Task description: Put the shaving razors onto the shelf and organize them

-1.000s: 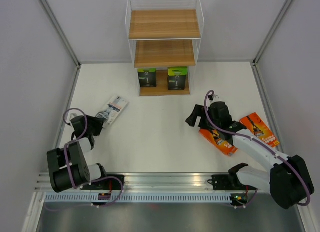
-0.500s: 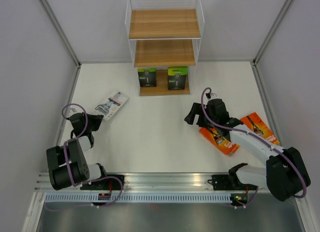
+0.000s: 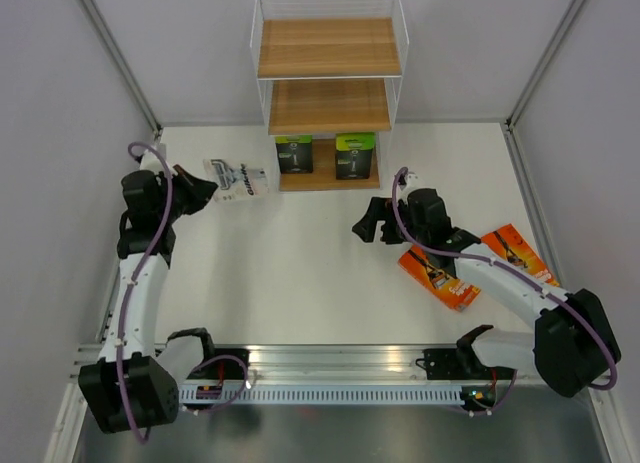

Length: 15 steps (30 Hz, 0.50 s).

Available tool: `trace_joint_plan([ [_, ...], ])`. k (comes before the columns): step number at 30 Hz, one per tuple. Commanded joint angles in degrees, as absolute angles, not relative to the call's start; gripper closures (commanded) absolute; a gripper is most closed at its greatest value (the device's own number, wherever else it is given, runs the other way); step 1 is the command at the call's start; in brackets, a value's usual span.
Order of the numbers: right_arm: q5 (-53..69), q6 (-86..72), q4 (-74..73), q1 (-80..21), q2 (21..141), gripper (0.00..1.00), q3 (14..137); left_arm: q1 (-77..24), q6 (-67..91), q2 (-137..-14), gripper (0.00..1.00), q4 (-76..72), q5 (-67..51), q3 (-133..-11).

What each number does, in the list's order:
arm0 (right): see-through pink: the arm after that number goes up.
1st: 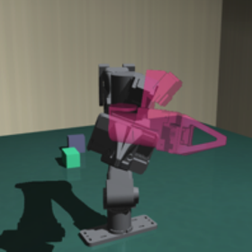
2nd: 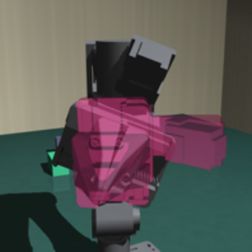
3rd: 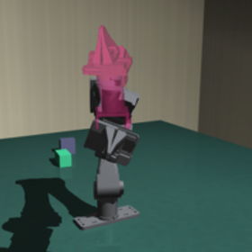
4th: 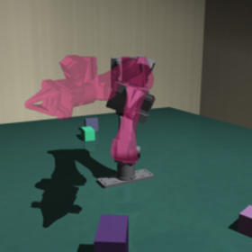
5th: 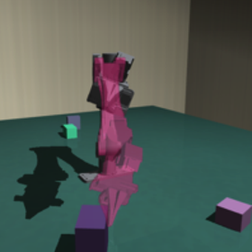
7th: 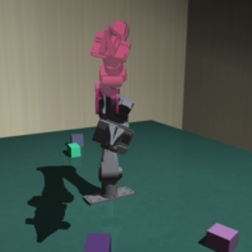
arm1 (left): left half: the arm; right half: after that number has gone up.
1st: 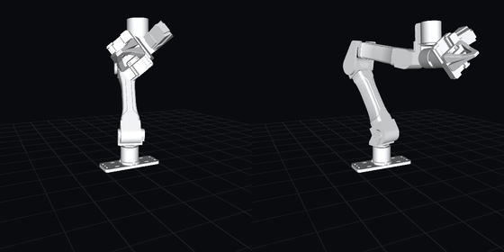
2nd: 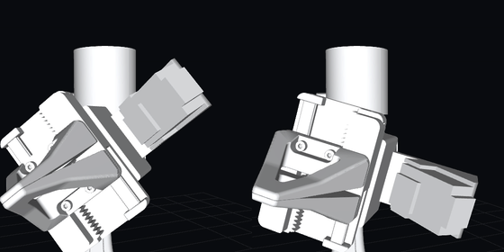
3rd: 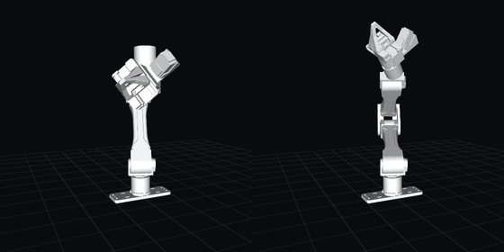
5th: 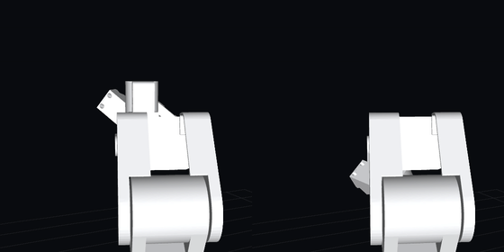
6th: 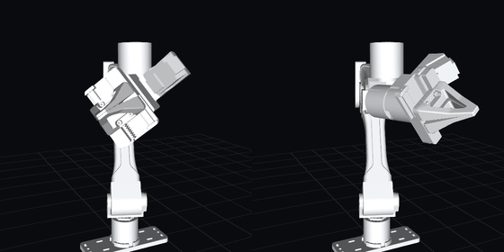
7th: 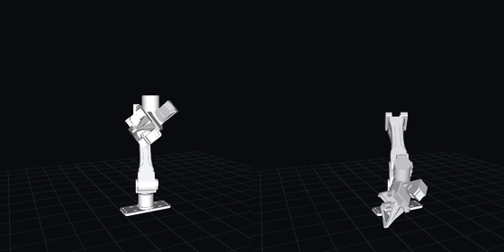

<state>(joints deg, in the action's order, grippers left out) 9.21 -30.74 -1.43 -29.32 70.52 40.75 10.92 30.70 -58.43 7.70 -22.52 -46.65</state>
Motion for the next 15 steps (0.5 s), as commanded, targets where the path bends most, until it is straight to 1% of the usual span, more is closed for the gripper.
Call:
trace_joint_plan([
  [1,11.3,-29.5,3.3,-29.4,67.9,0.02,42.0,3.2,18.4,-57.2,0.98,22.9,-21.5,-54.5],
  [2,11.0,-30.0,2.7,-29.5,67.4,0.02,42.5,1.2,17.3,-57.7,0.98,26.7,-17.4,-56.2],
  [4,9.8,-30.1,0.5,-29.5,66.2,0.02,43.2,-4.3,14.8,-57.8,0.98,29.8,-14.5,-60.3],
  [5,9.1,-30.7,0.1,-29.4,65.7,0.02,43.6,-5.3,14.4,-57.6,0.98,32.1,-12.8,-61.4],
  [9,7.5,-31.3,-3.4,-29.5,62.5,0.02,42.9,-8.2,13.0,-57.8,0.98,37.3,-13.0,-68.7],
  [11,9.0,-30.8,-2.5,-29.5,60.1,0.02,41.3,-8.7,15.2,-58.3,0.98,38.2,-13.9,-70.7],
  [15,17.5,-22.4,5.1,-30.2,55.2,0.02,37.3,-10.6,27.9,-59.7,0.98,38.2,-10.9,-73.6],
])
